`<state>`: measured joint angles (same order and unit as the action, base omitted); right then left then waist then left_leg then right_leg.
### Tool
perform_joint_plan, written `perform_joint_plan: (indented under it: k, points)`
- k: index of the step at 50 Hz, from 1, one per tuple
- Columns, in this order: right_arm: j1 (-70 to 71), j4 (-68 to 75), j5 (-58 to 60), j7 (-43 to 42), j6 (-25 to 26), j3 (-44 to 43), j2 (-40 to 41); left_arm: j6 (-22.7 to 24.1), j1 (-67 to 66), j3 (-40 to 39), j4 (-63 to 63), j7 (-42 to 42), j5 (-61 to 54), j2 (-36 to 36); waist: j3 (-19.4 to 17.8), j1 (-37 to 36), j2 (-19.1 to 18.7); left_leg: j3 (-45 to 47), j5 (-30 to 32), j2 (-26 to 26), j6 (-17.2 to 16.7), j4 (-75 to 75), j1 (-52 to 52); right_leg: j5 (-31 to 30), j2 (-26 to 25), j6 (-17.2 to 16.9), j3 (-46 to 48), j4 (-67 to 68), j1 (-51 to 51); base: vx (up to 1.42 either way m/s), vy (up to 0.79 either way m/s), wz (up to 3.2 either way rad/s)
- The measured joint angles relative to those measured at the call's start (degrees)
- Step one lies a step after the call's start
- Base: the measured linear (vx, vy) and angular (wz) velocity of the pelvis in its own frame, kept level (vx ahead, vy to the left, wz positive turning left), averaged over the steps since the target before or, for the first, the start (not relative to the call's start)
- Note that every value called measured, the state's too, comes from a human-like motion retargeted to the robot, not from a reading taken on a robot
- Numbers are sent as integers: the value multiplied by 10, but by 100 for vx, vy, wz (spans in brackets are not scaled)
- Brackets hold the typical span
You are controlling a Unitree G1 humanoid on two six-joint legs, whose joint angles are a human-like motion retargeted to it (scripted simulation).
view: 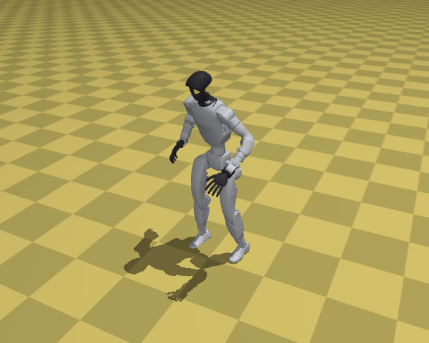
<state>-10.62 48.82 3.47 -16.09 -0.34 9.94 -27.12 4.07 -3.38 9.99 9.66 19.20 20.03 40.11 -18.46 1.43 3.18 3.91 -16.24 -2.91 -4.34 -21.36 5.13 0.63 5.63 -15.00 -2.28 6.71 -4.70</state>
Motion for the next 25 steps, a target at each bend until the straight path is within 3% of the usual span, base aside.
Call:
perform_joint_plan:
  k: [4, 10, 16, 20, 25]
  points:
    - [70, -33, -26, -34, -3, -6, -31, -19, -43, 29, 150, -28, -7, -64, 0, -23, -15, 22, 4, -16, -9, 4, -18, -8, -14, 0, -16, -1, 5, 8, -8, -53]
    - [187, -71, -26, -11, -2, 40, -94, -34, -87, 52, 353, -123, -65, -145, -5, -43, -28, 18, 12, 1, -5, -2, -15, -16, 1, 0, -27, -5, 2, 1, 9, -16]
    - [253, -89, -13, -35, -9, 92, -132, -41, -156, 14, 468, -115, -125, -199, 4, -71, -49, 32, -4, 16, 1, 0, -13, -13, 22, 6, -27, -17, 3, -1, 20, 2]
    - [213, -122, -57, -56, -13, 45, -106, -58, -185, -59, 512, -88, -213, -221, 16, -106, -59, 26, -14, 28, 15, 0, -13, -16, 34, 6, -16, -13, 6, 0, 26, 29]
    - [102, -201, -108, -74, -21, -81, -5, -85, -200, -93, 567, -72, -242, -225, 22, -130, -77, -7, -6, 39, 29, 25, -44, -40, 41, 17, 6, 62, -4, 0, 36, 61]
